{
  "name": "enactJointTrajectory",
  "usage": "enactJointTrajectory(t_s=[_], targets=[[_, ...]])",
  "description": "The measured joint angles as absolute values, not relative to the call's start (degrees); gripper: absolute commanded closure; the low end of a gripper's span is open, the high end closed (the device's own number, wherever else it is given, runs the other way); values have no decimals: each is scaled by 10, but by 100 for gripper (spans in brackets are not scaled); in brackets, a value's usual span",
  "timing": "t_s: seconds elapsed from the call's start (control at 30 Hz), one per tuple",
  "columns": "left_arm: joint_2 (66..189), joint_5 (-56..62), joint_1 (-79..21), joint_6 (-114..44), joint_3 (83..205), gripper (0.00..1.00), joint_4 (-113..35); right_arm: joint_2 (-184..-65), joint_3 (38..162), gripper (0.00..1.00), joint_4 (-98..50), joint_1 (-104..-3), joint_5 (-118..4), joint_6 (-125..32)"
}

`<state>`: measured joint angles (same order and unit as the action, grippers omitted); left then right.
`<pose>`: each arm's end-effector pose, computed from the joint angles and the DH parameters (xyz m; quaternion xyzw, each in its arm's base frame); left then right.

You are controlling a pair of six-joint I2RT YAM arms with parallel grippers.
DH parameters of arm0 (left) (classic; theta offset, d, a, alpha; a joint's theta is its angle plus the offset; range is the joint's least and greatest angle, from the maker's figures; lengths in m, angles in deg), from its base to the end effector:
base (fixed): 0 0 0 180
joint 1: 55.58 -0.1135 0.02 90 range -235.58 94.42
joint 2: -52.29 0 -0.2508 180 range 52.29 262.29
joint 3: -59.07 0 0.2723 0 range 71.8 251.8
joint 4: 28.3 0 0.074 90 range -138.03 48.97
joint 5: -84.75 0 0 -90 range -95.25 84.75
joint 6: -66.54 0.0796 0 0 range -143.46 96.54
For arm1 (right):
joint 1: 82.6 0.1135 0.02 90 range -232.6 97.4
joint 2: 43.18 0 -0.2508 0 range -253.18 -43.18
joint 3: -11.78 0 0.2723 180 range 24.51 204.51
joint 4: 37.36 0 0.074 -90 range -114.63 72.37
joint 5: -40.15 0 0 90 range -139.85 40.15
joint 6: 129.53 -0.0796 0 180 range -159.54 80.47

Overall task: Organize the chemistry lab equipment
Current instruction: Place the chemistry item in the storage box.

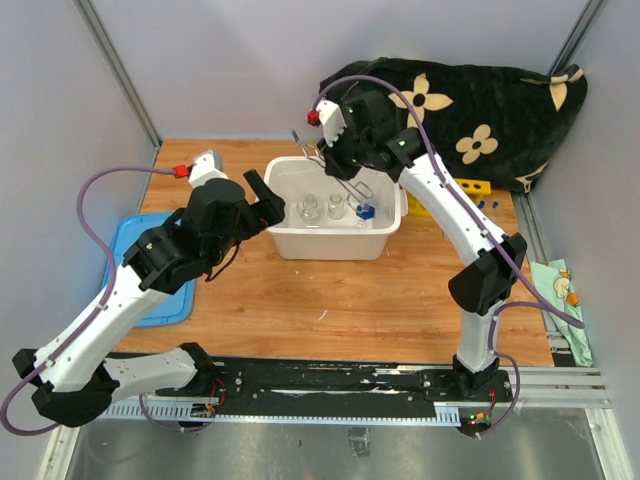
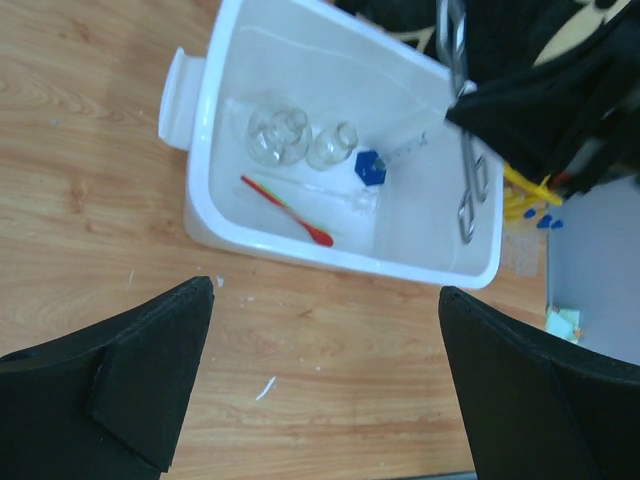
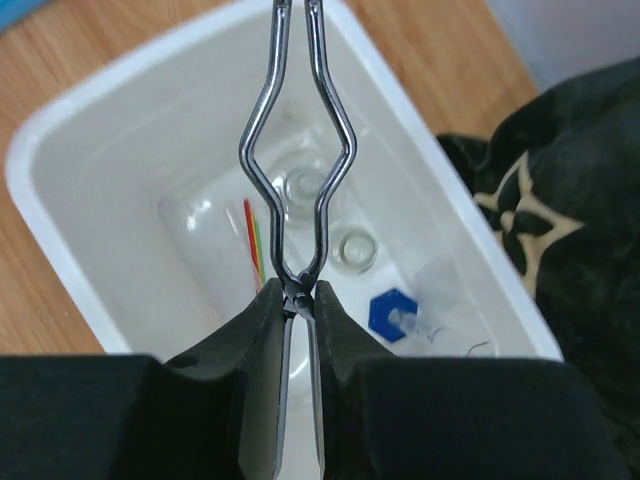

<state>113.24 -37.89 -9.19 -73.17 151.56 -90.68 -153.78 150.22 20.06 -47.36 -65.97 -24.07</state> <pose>0.2045 -0.1524 0.4029 -0.1628 0.8303 -0.1890 0.4984 0.3792 0.2949 0.4012 -0.4301 0.7431 0.2049 0.4700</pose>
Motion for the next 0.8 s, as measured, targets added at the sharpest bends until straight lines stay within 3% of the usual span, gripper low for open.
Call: enactJointTrajectory(t_s=[0.23, 0.5, 0.8], targets=[[1112, -354, -209, -694, 1511, 1, -816, -1512, 1326, 99, 156, -498, -695, -190], [1224, -215, -331, -672, 1524, 1, -736, -1511, 1316, 99, 139, -498, -728, -107], [1257, -133, -404, -687, 1514, 1, -687, -1511, 1298, 100, 131, -488, -732, -19]])
